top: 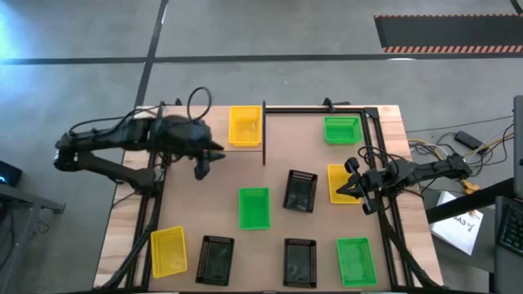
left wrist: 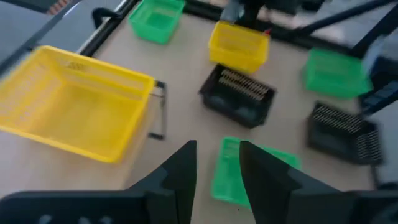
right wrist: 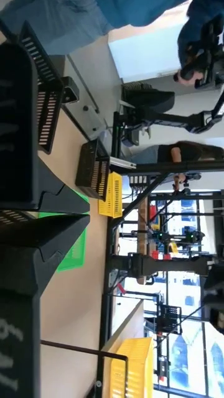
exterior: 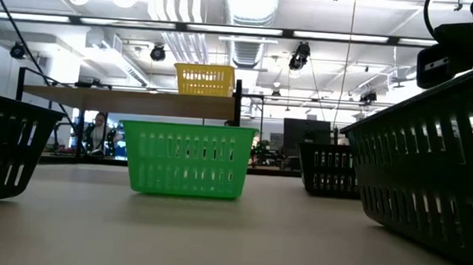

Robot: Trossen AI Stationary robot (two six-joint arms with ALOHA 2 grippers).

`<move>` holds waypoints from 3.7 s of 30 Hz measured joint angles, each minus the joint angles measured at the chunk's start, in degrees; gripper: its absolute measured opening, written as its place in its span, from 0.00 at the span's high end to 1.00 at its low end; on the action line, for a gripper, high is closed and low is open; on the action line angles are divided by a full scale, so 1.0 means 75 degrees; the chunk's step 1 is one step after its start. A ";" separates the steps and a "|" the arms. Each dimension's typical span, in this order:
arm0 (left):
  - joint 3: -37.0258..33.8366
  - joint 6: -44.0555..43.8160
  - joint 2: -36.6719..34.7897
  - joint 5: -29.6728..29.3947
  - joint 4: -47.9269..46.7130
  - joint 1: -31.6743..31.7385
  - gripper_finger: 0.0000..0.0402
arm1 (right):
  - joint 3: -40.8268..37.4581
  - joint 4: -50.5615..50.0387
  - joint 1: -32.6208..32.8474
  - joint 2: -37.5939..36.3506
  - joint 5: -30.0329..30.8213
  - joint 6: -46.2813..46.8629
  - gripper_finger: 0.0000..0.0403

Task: Stack baskets on shelf by color
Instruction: Put the bottom left black bin on the shelf

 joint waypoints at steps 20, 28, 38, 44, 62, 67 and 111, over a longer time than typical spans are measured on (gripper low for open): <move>-0.0169 -0.4148 0.1579 -0.0749 0.0098 -0.5104 1.00 | -0.0002 0.0924 -0.0001 0.0000 0.0014 0.1601 0.98; -0.0265 -0.6746 0.3005 -0.0156 0.0183 -0.6451 1.00 | -0.0001 0.1337 0.0001 0.0000 0.0321 0.1539 0.98; -0.0188 -0.4881 0.4486 0.1079 0.2578 -0.6787 0.90 | -0.0003 0.1326 0.0001 0.0000 0.1000 0.1541 0.98; -0.0178 -0.4857 0.5046 0.0800 0.2569 -0.6799 0.71 | 0.0000 0.1319 0.0001 0.0000 0.1005 0.1542 0.98; 0.0248 -0.5854 0.6282 0.0338 0.1692 -0.6983 0.63 | 0.0000 0.1316 0.0000 0.0000 0.1003 0.1541 0.98; 0.0217 -0.6093 0.6284 0.0146 0.1739 -0.6985 0.75 | 0.0000 0.1306 0.0001 0.0000 0.1005 0.1530 0.98; 0.2807 -0.0226 0.0829 -0.1096 -0.5756 -0.1099 1.00 | -0.0001 0.1320 -0.0002 0.0000 0.2274 0.1521 0.98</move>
